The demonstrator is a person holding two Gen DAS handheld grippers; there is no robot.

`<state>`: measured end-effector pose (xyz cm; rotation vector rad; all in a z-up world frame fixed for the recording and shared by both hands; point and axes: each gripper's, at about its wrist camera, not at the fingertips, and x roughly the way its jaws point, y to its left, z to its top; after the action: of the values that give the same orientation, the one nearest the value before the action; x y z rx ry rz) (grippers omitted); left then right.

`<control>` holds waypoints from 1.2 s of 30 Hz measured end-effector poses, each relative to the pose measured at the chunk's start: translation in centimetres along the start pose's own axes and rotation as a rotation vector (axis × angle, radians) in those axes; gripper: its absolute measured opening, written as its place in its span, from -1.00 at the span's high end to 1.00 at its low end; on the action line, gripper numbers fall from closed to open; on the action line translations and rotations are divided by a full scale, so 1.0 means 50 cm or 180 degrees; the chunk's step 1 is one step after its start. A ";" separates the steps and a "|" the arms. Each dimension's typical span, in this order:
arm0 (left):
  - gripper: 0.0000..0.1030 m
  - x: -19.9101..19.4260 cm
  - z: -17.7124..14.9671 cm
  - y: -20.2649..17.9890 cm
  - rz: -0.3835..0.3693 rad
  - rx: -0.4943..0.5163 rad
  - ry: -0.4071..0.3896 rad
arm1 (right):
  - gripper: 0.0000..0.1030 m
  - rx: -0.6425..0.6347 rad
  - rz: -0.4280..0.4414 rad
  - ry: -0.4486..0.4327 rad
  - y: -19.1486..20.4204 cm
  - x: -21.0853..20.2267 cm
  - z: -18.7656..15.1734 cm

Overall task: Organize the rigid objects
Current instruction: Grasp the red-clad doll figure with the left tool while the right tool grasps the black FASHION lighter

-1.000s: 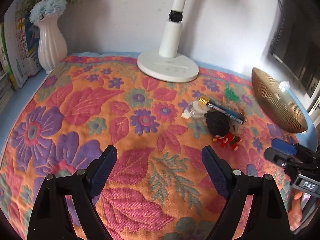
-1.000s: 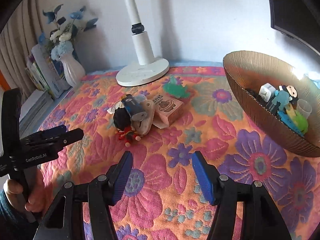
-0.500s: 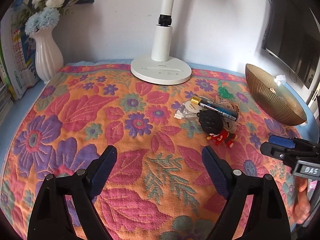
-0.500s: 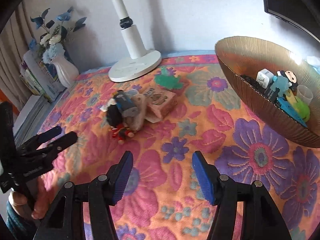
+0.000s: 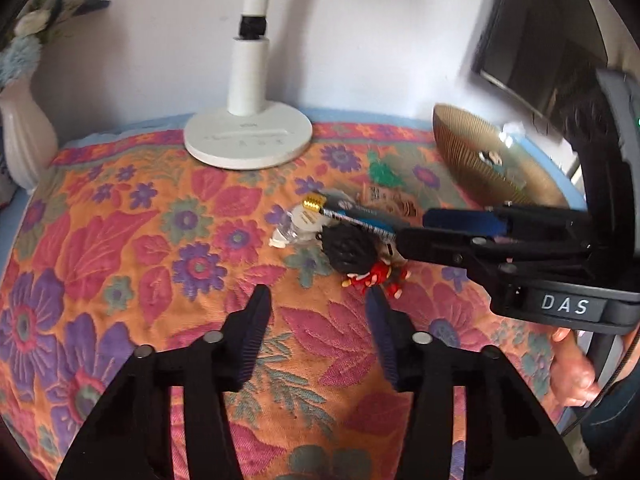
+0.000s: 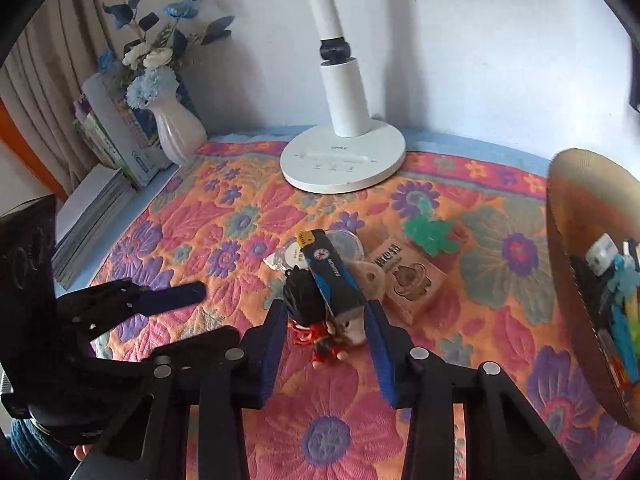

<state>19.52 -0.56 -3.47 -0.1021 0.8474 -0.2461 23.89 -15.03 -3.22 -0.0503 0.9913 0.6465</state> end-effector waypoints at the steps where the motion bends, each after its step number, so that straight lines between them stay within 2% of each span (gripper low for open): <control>1: 0.16 0.010 -0.001 0.000 -0.0041 -0.0003 0.0031 | 0.25 -0.0003 -0.0006 0.0034 0.002 0.009 0.003; 5: 0.16 0.023 -0.001 -0.012 -0.0262 0.0037 0.0079 | 0.33 0.0059 -0.0019 0.0096 -0.003 0.041 0.007; 7: 0.16 0.033 0.003 -0.020 -0.0231 0.0092 0.0131 | 0.67 0.0071 0.0031 0.0106 -0.006 0.045 0.002; 9: 0.16 0.051 0.011 -0.021 -0.0211 0.0100 0.0203 | 0.86 0.0068 0.0046 0.0083 -0.008 0.043 -0.004; 10: 0.12 0.061 0.015 -0.019 -0.0233 0.0077 0.0244 | 0.88 0.0076 0.0046 0.0053 -0.010 0.038 -0.006; 17: 0.04 0.098 0.049 -0.012 -0.0361 -0.0049 0.0276 | 0.88 0.0107 0.0047 -0.0013 -0.034 0.005 -0.013; 18: 0.04 0.102 0.053 -0.014 -0.0353 -0.0045 0.0272 | 0.86 0.0132 0.0114 0.0013 -0.038 0.004 -0.012; 20: 0.05 0.112 0.059 -0.015 -0.0352 -0.0057 0.0281 | 0.68 0.0153 0.0210 0.0092 -0.040 0.009 -0.004; 21: 0.05 0.113 0.062 -0.010 -0.0383 -0.0096 0.0269 | 0.68 0.0130 0.0207 0.0099 -0.039 0.009 0.004; 25: 0.17 0.115 0.059 0.006 -0.0507 -0.0207 0.0232 | 0.68 -0.0176 0.0064 0.0154 -0.015 0.029 0.046; 28: 0.17 0.114 0.055 0.003 -0.0529 -0.0192 0.0227 | 0.66 -0.0329 0.0166 0.0229 -0.001 0.048 0.072; 32: 0.12 0.113 0.053 -0.004 -0.0516 -0.0168 0.0219 | 0.64 -0.0532 0.0073 0.0383 0.014 0.083 0.091; 36: 0.03 0.114 0.055 -0.005 -0.0553 -0.0166 0.0227 | 0.49 -0.0596 0.0064 0.0539 0.015 0.118 0.098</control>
<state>25.15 -2.28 -5.74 -0.2173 0.9172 -0.3927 29.47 -9.96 -4.95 -0.2638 1.0926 0.7616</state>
